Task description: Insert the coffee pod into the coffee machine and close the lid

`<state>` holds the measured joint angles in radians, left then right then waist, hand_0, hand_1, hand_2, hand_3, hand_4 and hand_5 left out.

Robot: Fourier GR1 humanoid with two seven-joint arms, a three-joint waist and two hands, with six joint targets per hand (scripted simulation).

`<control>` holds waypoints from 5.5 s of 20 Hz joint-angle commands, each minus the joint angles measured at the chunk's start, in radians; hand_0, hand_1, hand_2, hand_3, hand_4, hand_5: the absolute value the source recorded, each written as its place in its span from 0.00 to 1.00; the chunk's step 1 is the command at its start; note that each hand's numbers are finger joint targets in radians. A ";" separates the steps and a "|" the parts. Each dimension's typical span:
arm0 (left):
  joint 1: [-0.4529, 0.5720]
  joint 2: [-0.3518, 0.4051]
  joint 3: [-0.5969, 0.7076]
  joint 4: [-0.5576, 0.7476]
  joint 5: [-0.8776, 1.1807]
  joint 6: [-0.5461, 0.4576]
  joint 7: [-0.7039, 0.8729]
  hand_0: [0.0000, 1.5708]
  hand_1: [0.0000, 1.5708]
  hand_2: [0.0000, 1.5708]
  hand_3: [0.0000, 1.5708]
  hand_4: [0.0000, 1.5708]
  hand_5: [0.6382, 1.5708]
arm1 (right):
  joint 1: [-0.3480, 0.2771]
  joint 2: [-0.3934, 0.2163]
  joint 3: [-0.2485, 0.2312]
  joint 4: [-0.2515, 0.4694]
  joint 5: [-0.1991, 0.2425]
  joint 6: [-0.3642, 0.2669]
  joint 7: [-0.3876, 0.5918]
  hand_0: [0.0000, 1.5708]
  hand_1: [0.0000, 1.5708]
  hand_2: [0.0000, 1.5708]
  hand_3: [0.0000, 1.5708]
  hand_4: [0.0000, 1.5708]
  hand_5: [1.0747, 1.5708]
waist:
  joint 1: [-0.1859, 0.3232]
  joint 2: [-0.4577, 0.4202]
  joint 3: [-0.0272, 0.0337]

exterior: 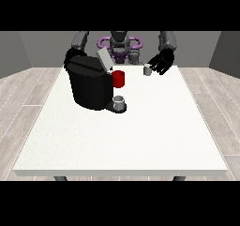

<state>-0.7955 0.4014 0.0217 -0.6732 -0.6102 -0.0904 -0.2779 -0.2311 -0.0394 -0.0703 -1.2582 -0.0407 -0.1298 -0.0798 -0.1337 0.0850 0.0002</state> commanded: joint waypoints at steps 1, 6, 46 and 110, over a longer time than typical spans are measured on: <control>-0.024 -0.011 0.015 -0.019 -0.009 0.010 0.009 0.80 0.80 0.85 0.82 0.35 1.00 | -0.009 0.009 0.015 -0.004 0.003 0.003 -0.003 0.00 0.00 0.00 0.00 0.32 1.00 | -0.015 0.016 -0.0002; -0.125 0.044 0.067 0.024 0.012 -0.039 0.043 0.81 0.81 0.85 0.82 0.35 1.00 | -0.067 0.038 0.054 -0.070 0.009 -0.024 0.055 0.00 0.00 0.00 0.00 0.32 1.00 | -0.071 0.061 -0.0005; -0.395 0.038 0.097 0.032 -0.034 -0.062 0.157 0.77 0.77 0.81 0.76 0.32 1.00 | -0.108 -0.007 -0.014 -0.063 -0.011 -0.031 -0.041 0.00 0.00 0.00 0.00 0.33 1.00 | -0.136 0.194 0.0002; -0.190 -0.106 0.184 0.030 0.031 -0.121 0.112 0.00 0.00 0.00 0.00 0.00 1.00 | 0.059 -0.002 -0.028 -0.048 -0.029 -0.040 -0.029 0.00 0.00 0.00 0.00 0.27 1.00 | 0.003 -0.079 -0.0010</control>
<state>-1.0453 0.3590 0.1283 -0.6415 -0.6740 -0.2227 -0.1639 -0.2080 -0.0425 -0.0940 -1.3074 -0.0643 -0.1704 -0.1132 -0.1780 0.0783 -0.0001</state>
